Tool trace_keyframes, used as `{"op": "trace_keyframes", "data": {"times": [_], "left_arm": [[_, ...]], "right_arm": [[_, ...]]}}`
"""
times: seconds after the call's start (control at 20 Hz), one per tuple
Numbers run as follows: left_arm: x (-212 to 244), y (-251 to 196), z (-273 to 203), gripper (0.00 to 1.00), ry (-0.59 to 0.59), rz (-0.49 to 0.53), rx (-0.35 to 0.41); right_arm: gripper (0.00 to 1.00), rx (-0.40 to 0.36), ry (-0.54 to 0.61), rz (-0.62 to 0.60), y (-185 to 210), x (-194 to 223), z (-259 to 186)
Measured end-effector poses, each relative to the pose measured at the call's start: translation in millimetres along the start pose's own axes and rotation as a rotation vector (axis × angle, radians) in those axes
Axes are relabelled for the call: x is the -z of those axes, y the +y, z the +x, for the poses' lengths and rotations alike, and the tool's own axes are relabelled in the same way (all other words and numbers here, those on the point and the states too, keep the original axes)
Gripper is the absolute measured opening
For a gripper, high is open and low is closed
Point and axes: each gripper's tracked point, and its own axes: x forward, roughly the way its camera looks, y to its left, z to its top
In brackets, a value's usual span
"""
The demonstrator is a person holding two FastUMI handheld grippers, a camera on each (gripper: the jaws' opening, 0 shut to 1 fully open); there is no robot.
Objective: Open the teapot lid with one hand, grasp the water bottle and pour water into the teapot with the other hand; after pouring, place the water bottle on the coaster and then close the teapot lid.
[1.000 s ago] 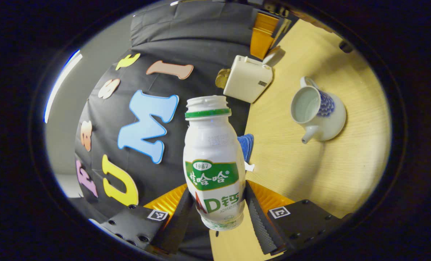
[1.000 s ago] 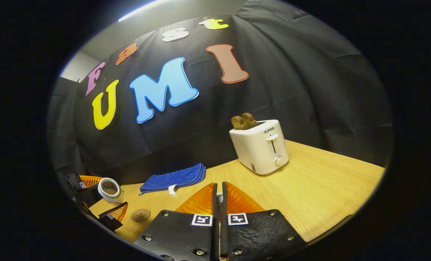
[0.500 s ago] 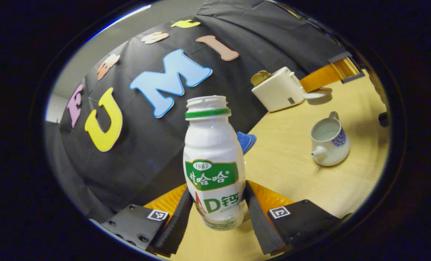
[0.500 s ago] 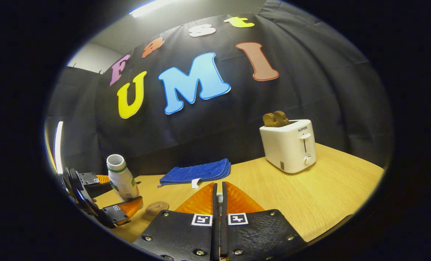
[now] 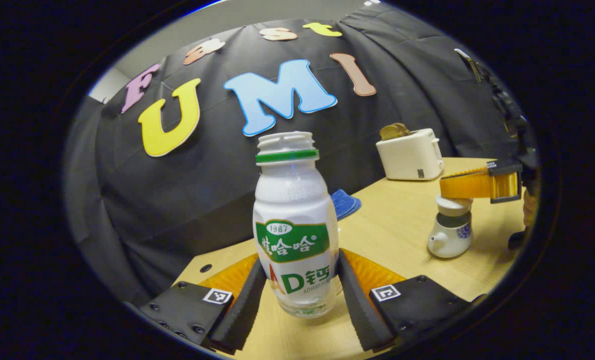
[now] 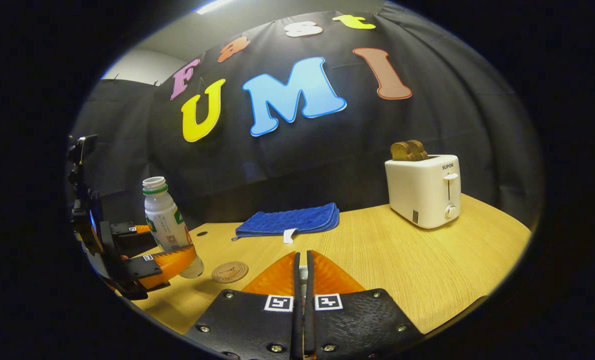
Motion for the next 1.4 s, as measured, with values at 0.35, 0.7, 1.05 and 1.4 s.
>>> {"op": "trace_keyframes", "data": {"times": [0.35, 0.7, 1.05, 1.4], "left_arm": [[0.8, 6.2, -5.5, 0.92, -0.008, -0.128, 0.007], [-0.9, 18.7, -2.4, 0.92, -0.017, -0.191, -0.008], [-8.6, 32.9, 13.5, 0.8, -0.025, -0.276, 0.014], [10.1, 22.8, 48.3, 0.92, 0.026, -0.275, 0.023]], "right_arm": [[0.01, 0.019, 0.039, -0.033, -0.7, 15.5, 3.0], [0.01, 0.039, 0.059, -0.054, -1.9, 25.0, 2.1], [0.01, 0.027, 0.054, 0.001, -0.5, 25.6, 1.9], [0.01, 0.044, 0.051, -0.033, -2.5, 25.5, 0.6]]}}
